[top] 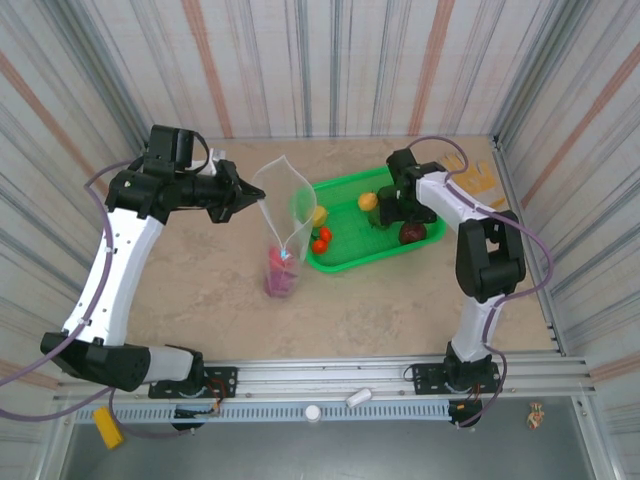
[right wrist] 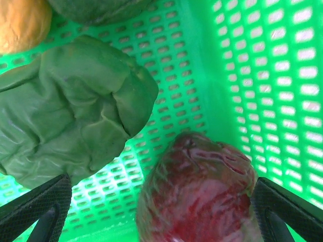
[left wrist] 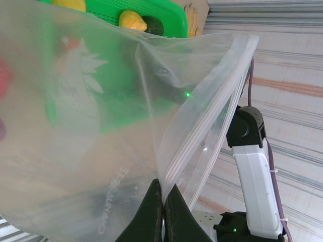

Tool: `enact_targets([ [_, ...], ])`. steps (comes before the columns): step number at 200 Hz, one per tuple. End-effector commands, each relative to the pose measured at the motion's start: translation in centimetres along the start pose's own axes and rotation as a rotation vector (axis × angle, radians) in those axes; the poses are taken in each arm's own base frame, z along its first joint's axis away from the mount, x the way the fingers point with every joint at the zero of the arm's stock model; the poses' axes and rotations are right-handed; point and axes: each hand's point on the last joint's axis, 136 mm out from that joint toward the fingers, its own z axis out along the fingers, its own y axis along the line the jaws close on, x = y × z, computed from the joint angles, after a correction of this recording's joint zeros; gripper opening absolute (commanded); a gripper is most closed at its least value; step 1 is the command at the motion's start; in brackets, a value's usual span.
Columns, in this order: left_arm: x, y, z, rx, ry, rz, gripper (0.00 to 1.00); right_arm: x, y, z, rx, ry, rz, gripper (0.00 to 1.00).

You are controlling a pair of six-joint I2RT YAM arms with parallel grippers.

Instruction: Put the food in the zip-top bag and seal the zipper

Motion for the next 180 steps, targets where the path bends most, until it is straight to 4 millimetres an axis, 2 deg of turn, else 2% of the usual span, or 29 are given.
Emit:
enact_targets([
  [1, 0.2, -0.3, -1.0, 0.024, -0.032, 0.013, 0.0, 1.2, -0.2, -1.8, -0.063, 0.007, 0.064, 0.92],
  [22, 0.2, -0.2, -1.0, 0.021, -0.032, 0.015, 0.0, 1.3, -0.9, -2.9, -0.072, -0.012, 0.089, 0.86],
  [38, 0.1, -0.1, -1.0, 0.019, -0.035, 0.014, 0.0, 1.7, -1.5, -2.9, -0.059, -0.004, 0.095, 0.84],
  [54, 0.1, -0.2, -1.0, 0.02, -0.034, 0.015, 0.0, 2.2, -1.7, -2.2, -0.055, 0.024, 0.094, 0.83],
  [109, 0.2, 0.1, -1.1, 0.014, -0.042, 0.007, 0.0, 3.8, -0.5, 1.0, -0.089, 0.124, 0.11, 0.83],
  [153, 0.2, 0.5, -1.0, 0.007, -0.043, 0.001, 0.0, 3.6, 0.1, 2.8, -0.101, 0.145, 0.121, 0.87],
  [180, 0.3, 0.4, -1.0, 0.009, -0.039, 0.001, 0.0, 3.0, 0.0, 2.8, -0.096, 0.12, 0.127, 0.82],
])
